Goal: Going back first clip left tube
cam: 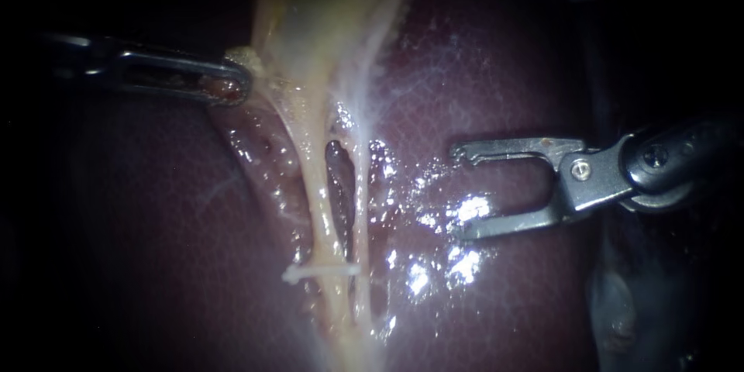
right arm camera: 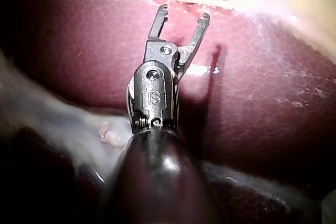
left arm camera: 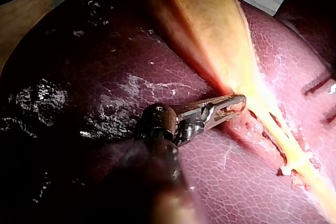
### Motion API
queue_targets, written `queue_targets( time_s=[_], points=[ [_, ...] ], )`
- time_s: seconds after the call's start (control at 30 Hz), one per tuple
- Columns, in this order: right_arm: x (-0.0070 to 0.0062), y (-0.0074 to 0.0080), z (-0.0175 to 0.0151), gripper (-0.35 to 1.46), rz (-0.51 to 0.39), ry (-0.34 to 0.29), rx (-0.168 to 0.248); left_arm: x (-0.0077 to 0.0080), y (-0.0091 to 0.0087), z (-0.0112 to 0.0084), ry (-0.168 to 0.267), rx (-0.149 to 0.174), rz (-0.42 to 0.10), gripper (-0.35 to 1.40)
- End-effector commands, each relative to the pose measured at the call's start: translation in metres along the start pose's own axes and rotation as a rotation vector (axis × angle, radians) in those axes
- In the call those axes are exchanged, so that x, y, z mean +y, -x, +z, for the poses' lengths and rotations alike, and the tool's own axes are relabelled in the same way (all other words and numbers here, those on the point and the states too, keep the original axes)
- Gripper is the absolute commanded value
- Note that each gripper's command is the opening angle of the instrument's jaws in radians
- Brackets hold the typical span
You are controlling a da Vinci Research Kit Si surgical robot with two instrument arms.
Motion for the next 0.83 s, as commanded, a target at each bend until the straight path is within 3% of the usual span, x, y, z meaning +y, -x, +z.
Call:
queue_targets(
  time_s=[0.03,0.33,0.83],
  points=[
    [0.0,0.0,0.0,0.5,0.0,0.0,0.0,0.0001,-0.0002,0.0003,-0.005,0.002,0.002,-0.35],
    [-0.0001,0.0001,-0.0001,0.5,-0.001,-0.001,0.0,0.0007,-0.0015,0.0028,-0.016,0.003,-0.007,-0.35],
    [-0.0001,0.0,0.0,0.5,-0.001,-0.009,0.002,0.001,-0.0016,0.0029,-0.019,0.007,-0.006,-0.35]
  ],
)
